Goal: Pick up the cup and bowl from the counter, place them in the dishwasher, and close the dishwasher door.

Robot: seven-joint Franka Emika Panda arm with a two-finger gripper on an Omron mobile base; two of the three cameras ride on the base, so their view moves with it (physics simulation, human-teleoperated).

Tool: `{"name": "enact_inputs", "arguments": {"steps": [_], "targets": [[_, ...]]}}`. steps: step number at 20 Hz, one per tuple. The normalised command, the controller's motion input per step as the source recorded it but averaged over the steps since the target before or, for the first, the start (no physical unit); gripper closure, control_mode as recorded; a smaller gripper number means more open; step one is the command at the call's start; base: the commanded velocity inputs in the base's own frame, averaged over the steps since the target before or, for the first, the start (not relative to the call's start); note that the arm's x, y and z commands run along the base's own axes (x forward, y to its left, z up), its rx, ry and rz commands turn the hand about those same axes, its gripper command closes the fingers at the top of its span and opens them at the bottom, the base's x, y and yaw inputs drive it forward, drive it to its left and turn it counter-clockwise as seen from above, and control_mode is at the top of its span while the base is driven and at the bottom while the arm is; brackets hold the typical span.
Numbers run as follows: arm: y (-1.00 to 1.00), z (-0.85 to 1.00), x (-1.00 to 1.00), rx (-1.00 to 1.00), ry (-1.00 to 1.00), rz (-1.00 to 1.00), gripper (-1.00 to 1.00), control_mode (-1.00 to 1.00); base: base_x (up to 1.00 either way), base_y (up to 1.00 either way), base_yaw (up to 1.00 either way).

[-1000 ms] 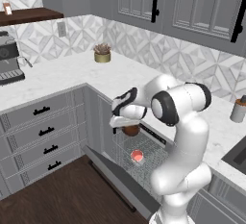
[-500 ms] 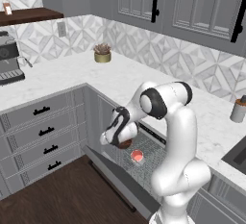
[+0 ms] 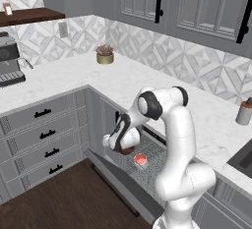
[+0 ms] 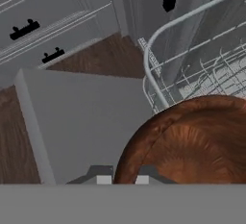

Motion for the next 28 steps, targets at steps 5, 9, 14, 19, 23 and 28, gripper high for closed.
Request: {"name": "enact_inputs", "arguments": {"steps": [5, 9, 14, 19, 23, 28], "targets": [[-0.20, -0.09, 0.45, -0.01, 0.00, -0.32, 1.00, -1.00, 0.00, 0.00, 0.00], [0.01, -0.33, 0.46, -0.12, -0.02, -0.33, 1.00, -1.00, 0.00, 0.00, 0.00], [0.02, -0.43, 0.39, -0.05, 0.00, -0.19, 1.00, -1.00, 0.00, 0.00, 0.00], [0.05, -0.55, 0.38, -0.06, -0.01, -0.03, 1.00, -1.00, 0.00, 0.00, 0.00], [0.00, -0.54, 0.34, -0.05, 0.00, -0.01, 1.00, -1.00, 0.00, 0.00, 0.00], [-0.09, -0.14, -0.23, 0.00, -0.08, -0.06, 1.00, -1.00, 0.00, 0.00, 0.00]]}}
